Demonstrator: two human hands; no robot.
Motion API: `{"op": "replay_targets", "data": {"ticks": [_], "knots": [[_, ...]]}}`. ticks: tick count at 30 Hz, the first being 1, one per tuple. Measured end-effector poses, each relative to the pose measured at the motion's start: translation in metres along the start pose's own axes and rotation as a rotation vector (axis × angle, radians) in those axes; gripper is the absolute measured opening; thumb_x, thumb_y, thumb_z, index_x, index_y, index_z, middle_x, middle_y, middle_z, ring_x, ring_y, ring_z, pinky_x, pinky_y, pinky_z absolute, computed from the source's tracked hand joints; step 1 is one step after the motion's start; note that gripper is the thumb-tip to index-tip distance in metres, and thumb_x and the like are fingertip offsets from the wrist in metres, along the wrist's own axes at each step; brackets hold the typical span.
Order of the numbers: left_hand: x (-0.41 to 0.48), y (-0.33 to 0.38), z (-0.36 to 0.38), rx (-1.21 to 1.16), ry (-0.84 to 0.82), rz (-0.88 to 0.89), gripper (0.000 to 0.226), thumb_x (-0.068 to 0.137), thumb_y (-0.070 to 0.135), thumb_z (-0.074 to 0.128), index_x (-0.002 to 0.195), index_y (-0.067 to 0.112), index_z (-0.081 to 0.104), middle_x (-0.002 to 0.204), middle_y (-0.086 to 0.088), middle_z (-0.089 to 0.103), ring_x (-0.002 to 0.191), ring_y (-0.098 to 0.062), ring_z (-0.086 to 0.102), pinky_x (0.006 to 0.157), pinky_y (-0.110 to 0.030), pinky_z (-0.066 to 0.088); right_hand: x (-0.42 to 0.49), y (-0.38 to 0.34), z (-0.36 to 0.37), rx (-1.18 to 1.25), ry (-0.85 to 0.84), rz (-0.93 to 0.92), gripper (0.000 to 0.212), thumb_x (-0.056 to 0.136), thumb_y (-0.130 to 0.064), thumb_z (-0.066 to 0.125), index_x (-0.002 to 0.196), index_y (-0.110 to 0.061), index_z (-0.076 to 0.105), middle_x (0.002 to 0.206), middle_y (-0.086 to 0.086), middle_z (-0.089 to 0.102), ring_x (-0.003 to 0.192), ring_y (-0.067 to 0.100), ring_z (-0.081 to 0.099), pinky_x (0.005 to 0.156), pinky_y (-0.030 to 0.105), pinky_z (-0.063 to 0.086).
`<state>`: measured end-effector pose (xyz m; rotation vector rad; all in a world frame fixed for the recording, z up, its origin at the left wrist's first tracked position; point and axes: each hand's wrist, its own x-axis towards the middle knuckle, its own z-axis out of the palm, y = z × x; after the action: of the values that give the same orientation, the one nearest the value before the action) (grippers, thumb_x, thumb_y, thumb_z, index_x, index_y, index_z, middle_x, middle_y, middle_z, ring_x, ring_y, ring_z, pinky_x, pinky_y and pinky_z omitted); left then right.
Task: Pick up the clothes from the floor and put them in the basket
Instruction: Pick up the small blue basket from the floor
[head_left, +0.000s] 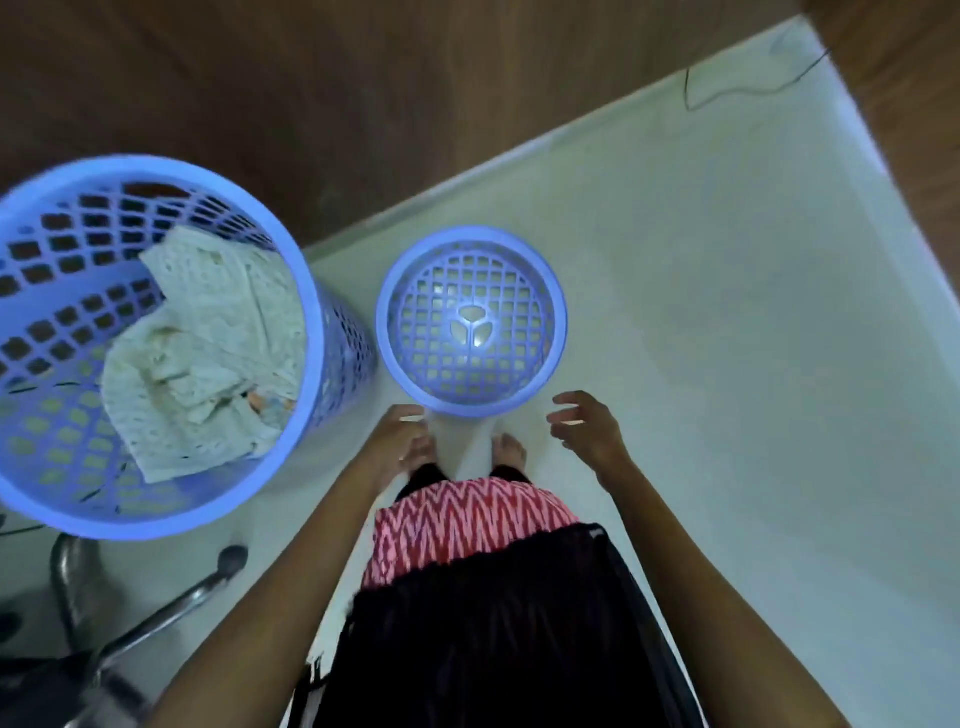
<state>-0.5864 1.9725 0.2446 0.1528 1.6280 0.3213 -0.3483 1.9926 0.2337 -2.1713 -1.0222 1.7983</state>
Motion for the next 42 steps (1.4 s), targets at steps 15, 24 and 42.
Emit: {"op": "replay_targets", "data": {"ticks": [15, 24, 42], "knots": [[0.317, -0.097, 0.011, -0.169, 0.184, -0.313, 0.031, 0.093, 0.009, 0.048, 0.11, 0.027, 0.031, 0.085, 0.002, 0.05, 0.087, -0.018, 0.047, 0.076, -0.036, 0.043, 0.309, 0.173, 0.126, -1.279, -0.103, -0.452, 0.054, 0.073, -0.015, 0.069, 0.123, -0.004, 0.052, 0.12, 0.019, 0.057, 0.117, 0.039, 0.052, 0.088, 0.049, 0.047], [0.354, -0.116, 0.041, -0.52, 0.128, -0.396, 0.038, 0.091, 0.029, 0.053, 0.123, 0.009, 0.052, 0.101, -0.012, 0.057, 0.085, -0.022, 0.056, 0.07, -0.03, 0.05, 0.338, 0.197, 0.133, -1.617, -0.279, -0.491, 0.028, 0.075, -0.014, 0.057, 0.102, -0.016, 0.066, 0.097, 0.005, 0.068, 0.107, 0.023, 0.06, 0.097, 0.049, 0.044], [0.028, 0.019, 0.056, 0.377, 0.278, 0.366, 0.071, 0.072, 0.009, 0.069, 0.135, -0.002, 0.038, 0.135, -0.023, 0.045, 0.124, -0.034, 0.047, 0.1, -0.041, 0.042, 0.034, -0.031, -0.017, -0.467, 0.272, -0.394, 0.05, 0.086, -0.053, 0.035, 0.107, -0.013, 0.056, 0.093, 0.02, 0.069, 0.089, 0.04, 0.063, 0.074, 0.041, 0.047]]}}
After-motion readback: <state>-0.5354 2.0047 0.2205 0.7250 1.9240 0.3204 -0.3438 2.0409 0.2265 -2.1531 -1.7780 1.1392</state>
